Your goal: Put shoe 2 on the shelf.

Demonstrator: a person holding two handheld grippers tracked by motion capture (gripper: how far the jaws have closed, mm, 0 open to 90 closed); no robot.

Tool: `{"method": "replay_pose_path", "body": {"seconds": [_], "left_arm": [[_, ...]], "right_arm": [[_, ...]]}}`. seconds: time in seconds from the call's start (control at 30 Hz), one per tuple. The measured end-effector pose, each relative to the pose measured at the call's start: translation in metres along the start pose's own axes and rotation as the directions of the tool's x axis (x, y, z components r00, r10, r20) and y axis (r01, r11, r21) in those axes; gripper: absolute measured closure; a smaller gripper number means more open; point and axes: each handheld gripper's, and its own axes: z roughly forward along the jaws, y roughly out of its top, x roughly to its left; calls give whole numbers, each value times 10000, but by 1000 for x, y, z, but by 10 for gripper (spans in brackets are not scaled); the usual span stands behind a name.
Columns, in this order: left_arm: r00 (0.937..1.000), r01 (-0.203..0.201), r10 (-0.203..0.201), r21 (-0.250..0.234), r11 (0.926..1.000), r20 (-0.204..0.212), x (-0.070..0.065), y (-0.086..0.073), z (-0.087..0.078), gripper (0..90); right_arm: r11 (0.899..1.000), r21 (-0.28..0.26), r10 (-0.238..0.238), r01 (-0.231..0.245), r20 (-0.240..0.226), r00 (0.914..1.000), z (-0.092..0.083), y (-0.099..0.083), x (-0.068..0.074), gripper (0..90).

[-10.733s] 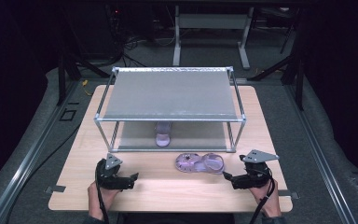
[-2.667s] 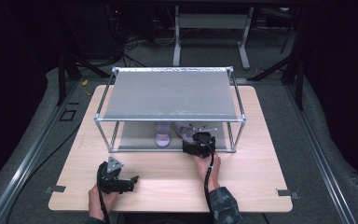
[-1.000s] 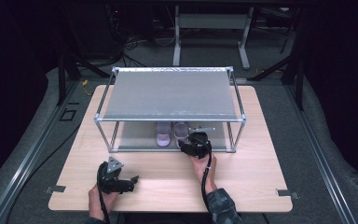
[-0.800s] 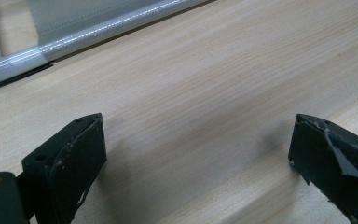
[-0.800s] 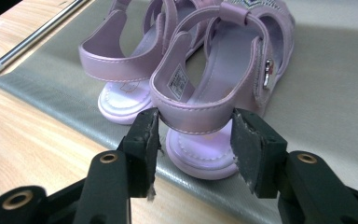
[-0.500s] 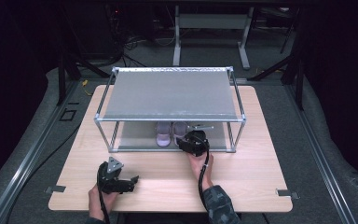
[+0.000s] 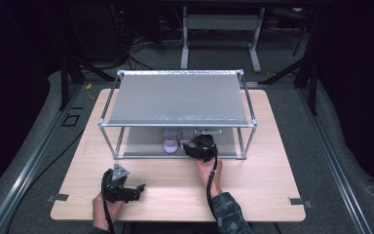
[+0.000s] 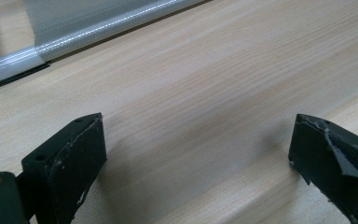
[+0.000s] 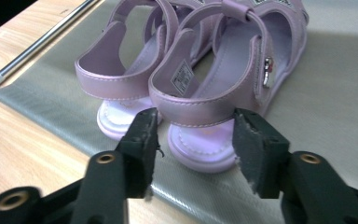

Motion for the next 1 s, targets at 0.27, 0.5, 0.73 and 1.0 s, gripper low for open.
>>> {"method": "replay_pose_path", "body": {"seconds": [0.27,0.5,0.73,1.0], "left_arm": [[10000,6,-6,-25,10000,-14,0,0,0,39],[10000,9,-9,-23,10000,-9,0,0,0,39],[10000,-13,13,-21,10000,9,0,0,0,39],[10000,22,-22,-37,10000,43,0,0,1,39]], "right_arm": [[9988,258,-419,416,133,9990,-28,-10,0,395],[9963,367,-789,778,303,9964,-61,-27,-5,271],[9920,567,-1164,1124,721,9906,-95,-53,-16,173],[9904,749,-1275,1160,1731,9766,-137,-92,-43,142]]}}
